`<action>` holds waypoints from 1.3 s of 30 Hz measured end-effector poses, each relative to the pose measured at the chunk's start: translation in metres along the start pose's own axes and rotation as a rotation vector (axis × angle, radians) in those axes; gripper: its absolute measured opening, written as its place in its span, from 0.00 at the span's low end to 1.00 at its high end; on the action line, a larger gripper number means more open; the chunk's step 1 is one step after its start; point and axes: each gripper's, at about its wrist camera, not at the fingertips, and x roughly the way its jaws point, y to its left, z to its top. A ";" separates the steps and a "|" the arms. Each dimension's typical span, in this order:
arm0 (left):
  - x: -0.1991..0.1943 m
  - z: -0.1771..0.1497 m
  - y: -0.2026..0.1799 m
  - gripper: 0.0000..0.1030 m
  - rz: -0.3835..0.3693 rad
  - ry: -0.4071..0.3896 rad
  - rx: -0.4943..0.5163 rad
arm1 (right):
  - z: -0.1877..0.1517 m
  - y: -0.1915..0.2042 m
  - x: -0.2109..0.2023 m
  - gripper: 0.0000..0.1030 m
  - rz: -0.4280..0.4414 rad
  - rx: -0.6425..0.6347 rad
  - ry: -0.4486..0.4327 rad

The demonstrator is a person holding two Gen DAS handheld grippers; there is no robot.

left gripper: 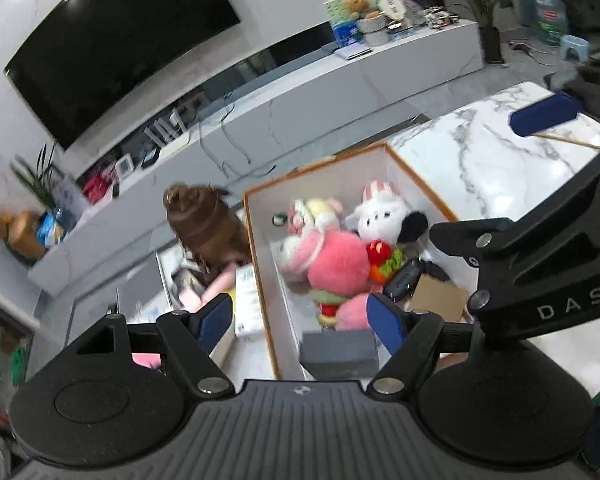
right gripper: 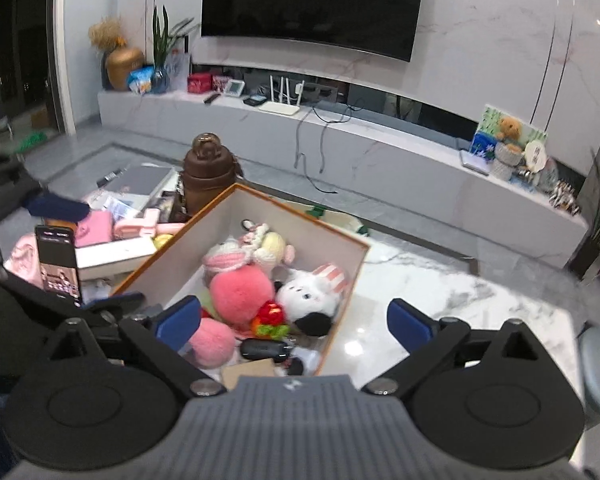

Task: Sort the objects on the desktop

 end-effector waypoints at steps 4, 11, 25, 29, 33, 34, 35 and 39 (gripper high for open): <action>0.014 -0.018 -0.004 0.84 -0.002 0.011 -0.053 | -0.020 0.006 0.015 0.97 -0.024 0.033 0.007; 0.028 -0.038 0.006 0.88 -0.048 -0.015 -0.245 | -0.034 0.006 0.031 0.98 -0.034 0.101 -0.013; 0.053 -0.036 -0.005 0.99 -0.053 0.039 -0.287 | -0.042 0.013 0.055 0.99 -0.080 0.153 -0.048; 0.059 -0.036 -0.007 0.99 -0.045 0.058 -0.293 | -0.047 0.013 0.062 0.99 -0.103 0.221 -0.013; 0.062 -0.033 -0.009 0.99 -0.028 0.061 -0.303 | -0.049 0.008 0.066 0.99 -0.102 0.256 -0.010; 0.063 -0.032 -0.010 0.99 -0.025 0.061 -0.307 | -0.050 0.006 0.067 0.99 -0.099 0.260 -0.008; 0.063 -0.031 -0.011 0.99 -0.026 0.061 -0.312 | -0.050 0.003 0.068 0.99 -0.096 0.264 -0.007; 0.069 -0.026 -0.013 0.99 -0.046 0.078 -0.335 | -0.048 -0.005 0.071 0.99 -0.097 0.264 0.003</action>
